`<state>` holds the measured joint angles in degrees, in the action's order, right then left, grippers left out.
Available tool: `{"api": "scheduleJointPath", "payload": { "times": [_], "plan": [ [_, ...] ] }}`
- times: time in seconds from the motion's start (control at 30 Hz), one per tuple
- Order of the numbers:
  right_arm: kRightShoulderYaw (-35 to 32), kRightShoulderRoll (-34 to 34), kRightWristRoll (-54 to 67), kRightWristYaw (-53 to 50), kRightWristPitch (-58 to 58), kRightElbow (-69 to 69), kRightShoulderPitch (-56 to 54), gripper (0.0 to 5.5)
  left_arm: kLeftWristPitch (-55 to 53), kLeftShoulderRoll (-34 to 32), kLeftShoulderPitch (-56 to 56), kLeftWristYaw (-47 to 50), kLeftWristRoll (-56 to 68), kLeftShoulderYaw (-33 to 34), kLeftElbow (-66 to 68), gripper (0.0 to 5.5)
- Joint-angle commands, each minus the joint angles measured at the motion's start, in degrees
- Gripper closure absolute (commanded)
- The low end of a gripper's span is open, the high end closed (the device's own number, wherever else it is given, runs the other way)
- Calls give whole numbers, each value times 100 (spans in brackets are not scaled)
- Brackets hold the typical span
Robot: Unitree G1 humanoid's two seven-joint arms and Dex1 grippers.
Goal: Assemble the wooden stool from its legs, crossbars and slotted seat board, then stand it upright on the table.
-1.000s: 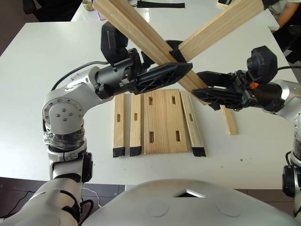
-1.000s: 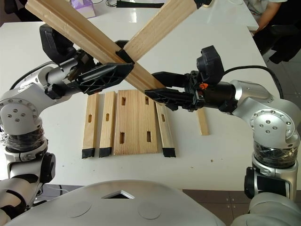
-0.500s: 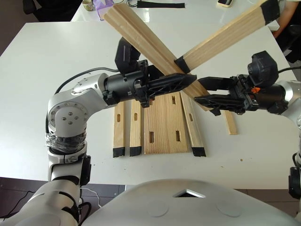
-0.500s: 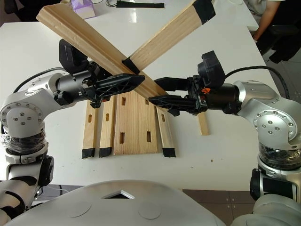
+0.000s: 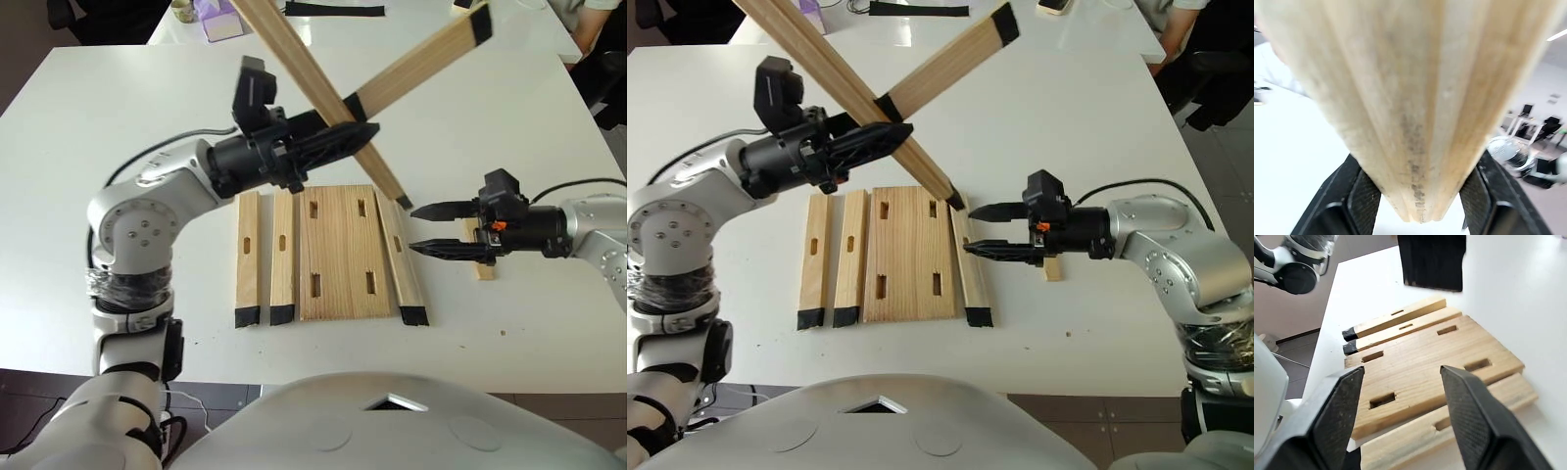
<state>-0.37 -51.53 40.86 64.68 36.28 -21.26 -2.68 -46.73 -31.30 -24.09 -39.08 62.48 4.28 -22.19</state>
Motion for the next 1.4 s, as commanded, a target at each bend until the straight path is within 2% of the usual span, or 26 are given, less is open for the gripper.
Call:
{"api": "scheduleJointPath", "payload": {
  "times": [0.03,0.17,0.27,0.43,0.77,1.4],
  "plan": [
    [-423,-10,-238,-189,-269,-119,664,265,323,-805,333,-686,-687,125,-342,345],
    [-752,101,-304,-479,-364,-409,1282,265,540,-1293,1118,-1131,-994,301,-955,345],
    [-957,199,-359,-686,-419,-623,1671,265,1154,-1528,2049,-1638,-1516,404,-1353,345],
    [-1027,282,-368,-880,-407,-762,1810,265,2270,-1404,2895,-2144,-2272,328,-1381,345],
    [-948,168,-442,-849,-384,-658,1581,265,3351,-1220,3585,-2504,-2887,105,-1123,345],
    [-751,257,-621,-913,-417,-591,1372,265,3646,-1262,3993,-2729,-3031,-96,-1209,345]
  ]
}}
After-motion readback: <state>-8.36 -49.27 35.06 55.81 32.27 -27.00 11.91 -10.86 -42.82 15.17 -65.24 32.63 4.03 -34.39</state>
